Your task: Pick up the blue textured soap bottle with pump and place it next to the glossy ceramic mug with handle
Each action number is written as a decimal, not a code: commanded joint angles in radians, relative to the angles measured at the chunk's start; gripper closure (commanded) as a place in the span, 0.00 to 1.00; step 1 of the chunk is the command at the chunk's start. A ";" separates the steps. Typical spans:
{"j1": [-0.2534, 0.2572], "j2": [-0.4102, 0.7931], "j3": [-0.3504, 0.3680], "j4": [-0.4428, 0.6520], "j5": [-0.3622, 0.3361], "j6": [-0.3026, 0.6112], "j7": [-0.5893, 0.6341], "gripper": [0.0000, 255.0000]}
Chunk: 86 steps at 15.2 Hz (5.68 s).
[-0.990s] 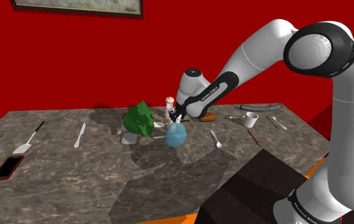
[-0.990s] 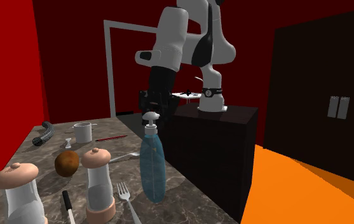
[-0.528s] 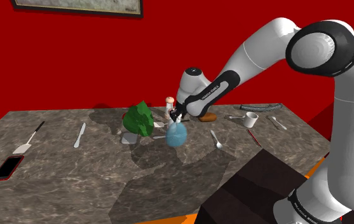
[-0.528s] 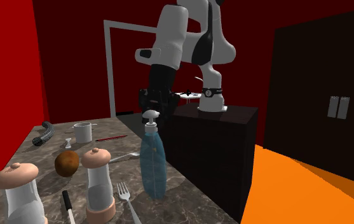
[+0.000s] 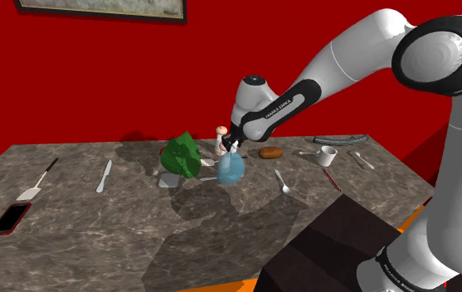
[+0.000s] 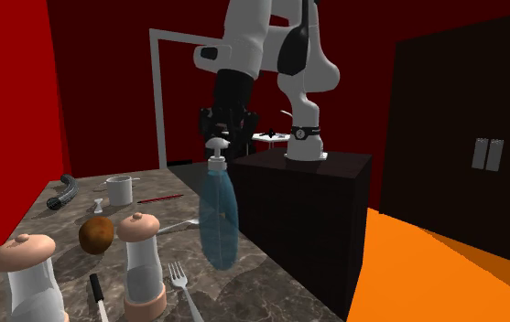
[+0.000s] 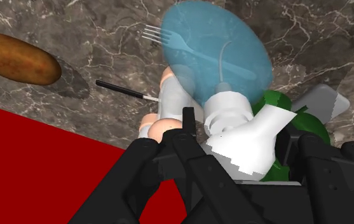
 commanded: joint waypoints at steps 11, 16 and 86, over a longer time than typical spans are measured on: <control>-0.016 -0.109 0.026 0.023 0.048 -0.130 -0.049 1.00; -0.020 -0.149 0.033 0.041 0.066 -0.187 -0.067 1.00; -0.389 -0.285 -0.296 0.388 0.396 -0.655 -0.951 1.00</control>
